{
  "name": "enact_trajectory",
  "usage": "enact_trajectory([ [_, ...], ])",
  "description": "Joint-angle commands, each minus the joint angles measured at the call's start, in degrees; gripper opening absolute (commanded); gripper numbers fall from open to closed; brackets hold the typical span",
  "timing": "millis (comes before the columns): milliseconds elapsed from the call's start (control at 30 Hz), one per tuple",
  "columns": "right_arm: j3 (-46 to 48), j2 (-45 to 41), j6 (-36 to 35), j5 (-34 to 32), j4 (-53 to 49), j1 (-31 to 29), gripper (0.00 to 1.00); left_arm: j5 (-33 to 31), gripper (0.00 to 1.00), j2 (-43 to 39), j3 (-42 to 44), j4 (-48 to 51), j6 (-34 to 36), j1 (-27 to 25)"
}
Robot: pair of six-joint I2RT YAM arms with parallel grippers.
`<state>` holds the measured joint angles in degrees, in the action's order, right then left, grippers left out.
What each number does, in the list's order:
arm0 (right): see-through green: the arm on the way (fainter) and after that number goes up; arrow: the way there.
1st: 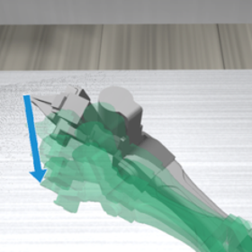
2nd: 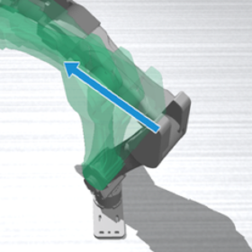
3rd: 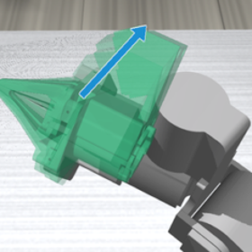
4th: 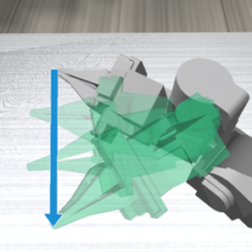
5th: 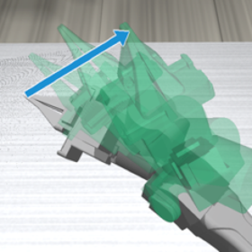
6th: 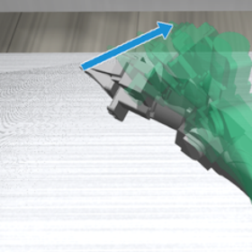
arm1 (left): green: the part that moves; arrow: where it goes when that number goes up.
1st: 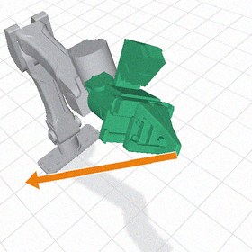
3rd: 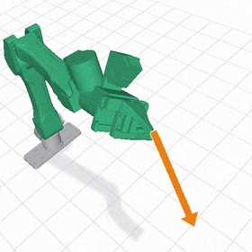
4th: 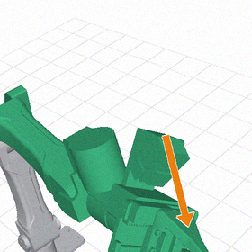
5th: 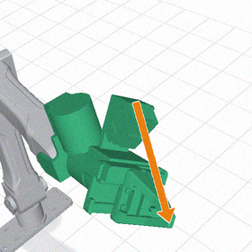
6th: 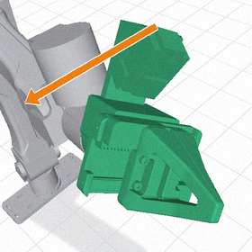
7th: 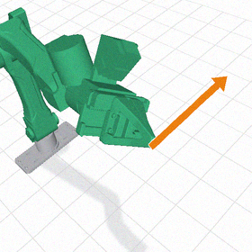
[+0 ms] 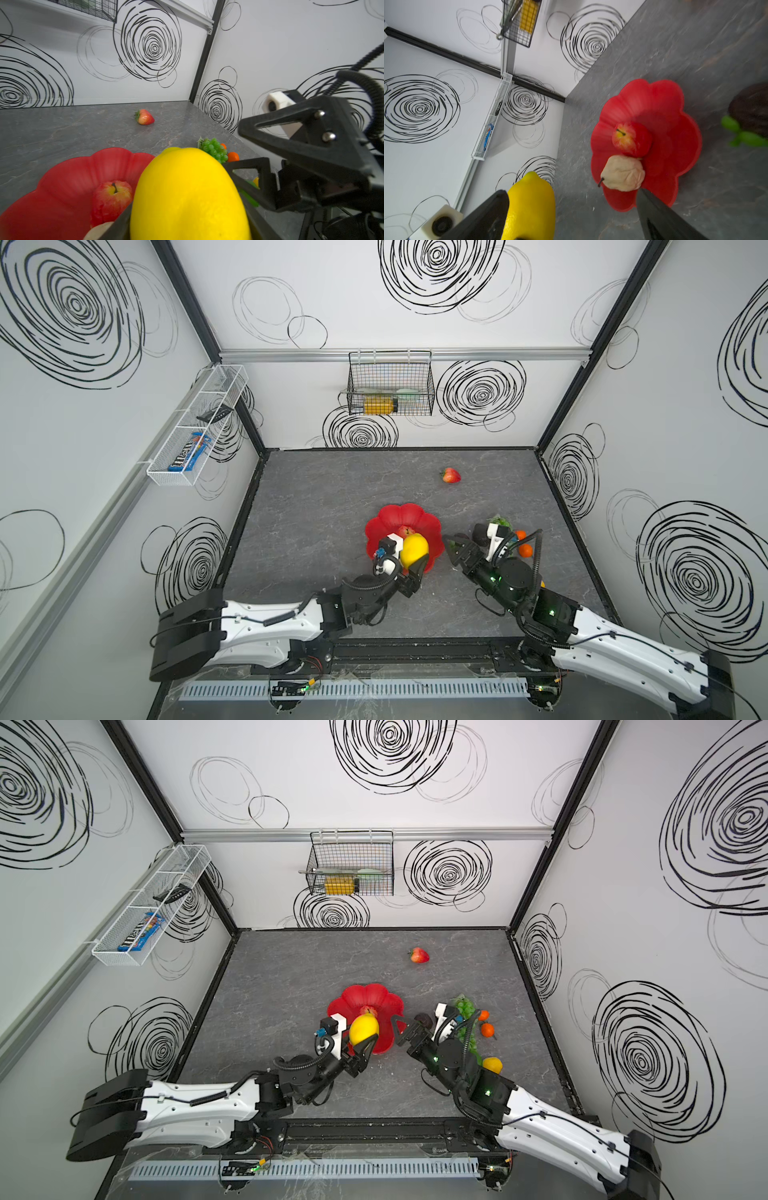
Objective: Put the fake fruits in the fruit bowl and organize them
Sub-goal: 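Move the lemon over the bowl with the left gripper while the right gripper withdraws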
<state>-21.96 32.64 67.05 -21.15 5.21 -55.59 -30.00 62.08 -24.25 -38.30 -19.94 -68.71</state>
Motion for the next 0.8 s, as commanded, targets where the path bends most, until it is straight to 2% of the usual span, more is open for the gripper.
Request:
enact_trajectory([
  [0, -1.1, -4.8, -11.2, 0.2, -11.6, 6.9, 0.99, 3.4, 0.61, -5.9, -3.3, 20.0, -2.5, 4.3],
  [133, -1.0, -9.5, -20.5, 2.9, -17.8, 15.4, 0.98, 13.4, 0.61, -9.0, -7.1, 35.4, -4.3, 14.4],
  [233, 0.7, -11.6, -25.8, 5.0, -18.7, 19.6, 0.97, 18.0, 0.61, -7.8, -10.7, 44.4, -4.3, 20.4],
  [333, 3.6, -12.6, -29.7, 8.5, -16.7, 22.4, 0.97, 22.3, 0.60, -4.5, -13.7, 49.0, -6.1, 25.1],
  [433, 6.9, -12.6, -32.3, 11.4, -13.9, 23.7, 0.97, 25.2, 0.60, 0.1, -16.0, 50.4, -5.9, 27.6],
  [767, 13.8, -16.4, -37.6, 15.5, -7.6, 24.5, 0.97, 26.6, 0.61, 15.0, -23.4, 52.4, -4.8, 29.8],
])
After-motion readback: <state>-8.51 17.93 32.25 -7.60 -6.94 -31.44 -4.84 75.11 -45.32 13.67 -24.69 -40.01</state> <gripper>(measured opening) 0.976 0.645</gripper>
